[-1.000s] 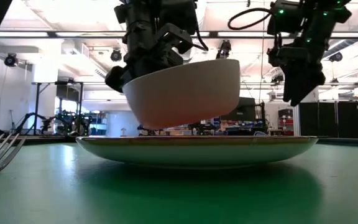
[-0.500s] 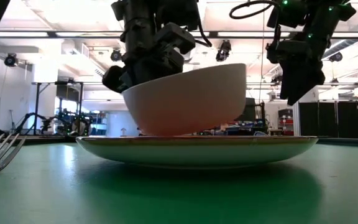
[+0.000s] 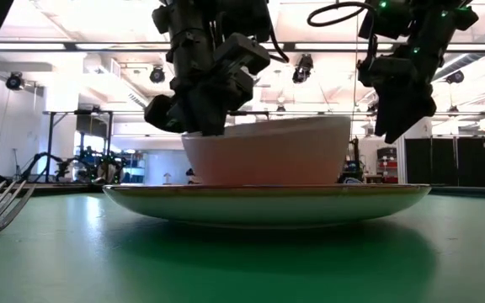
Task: Set table place
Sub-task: Put the gray bowl on top of the orange plate
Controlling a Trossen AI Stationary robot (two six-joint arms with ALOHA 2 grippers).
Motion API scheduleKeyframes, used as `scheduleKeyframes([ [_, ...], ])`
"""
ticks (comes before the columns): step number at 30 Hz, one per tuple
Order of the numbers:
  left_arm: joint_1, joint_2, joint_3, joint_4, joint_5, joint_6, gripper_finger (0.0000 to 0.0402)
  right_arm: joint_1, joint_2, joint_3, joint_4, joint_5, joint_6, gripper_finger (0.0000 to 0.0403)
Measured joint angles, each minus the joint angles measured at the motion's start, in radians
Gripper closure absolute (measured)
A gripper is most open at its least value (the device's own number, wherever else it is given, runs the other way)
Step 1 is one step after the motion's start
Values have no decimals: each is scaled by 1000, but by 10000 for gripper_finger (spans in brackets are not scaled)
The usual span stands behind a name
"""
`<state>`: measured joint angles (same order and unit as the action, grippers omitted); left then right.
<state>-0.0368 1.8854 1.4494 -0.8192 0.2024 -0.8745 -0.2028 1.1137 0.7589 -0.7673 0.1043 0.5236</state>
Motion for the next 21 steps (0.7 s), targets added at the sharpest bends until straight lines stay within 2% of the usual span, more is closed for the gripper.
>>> scheduleKeyframes([
  [9,1,-1,-1,0,17,20,340,0,0,0,3,13,-1,165],
  [21,-19,-2,-4,-89,27,27,338,0,0,0,5,28,0,165],
])
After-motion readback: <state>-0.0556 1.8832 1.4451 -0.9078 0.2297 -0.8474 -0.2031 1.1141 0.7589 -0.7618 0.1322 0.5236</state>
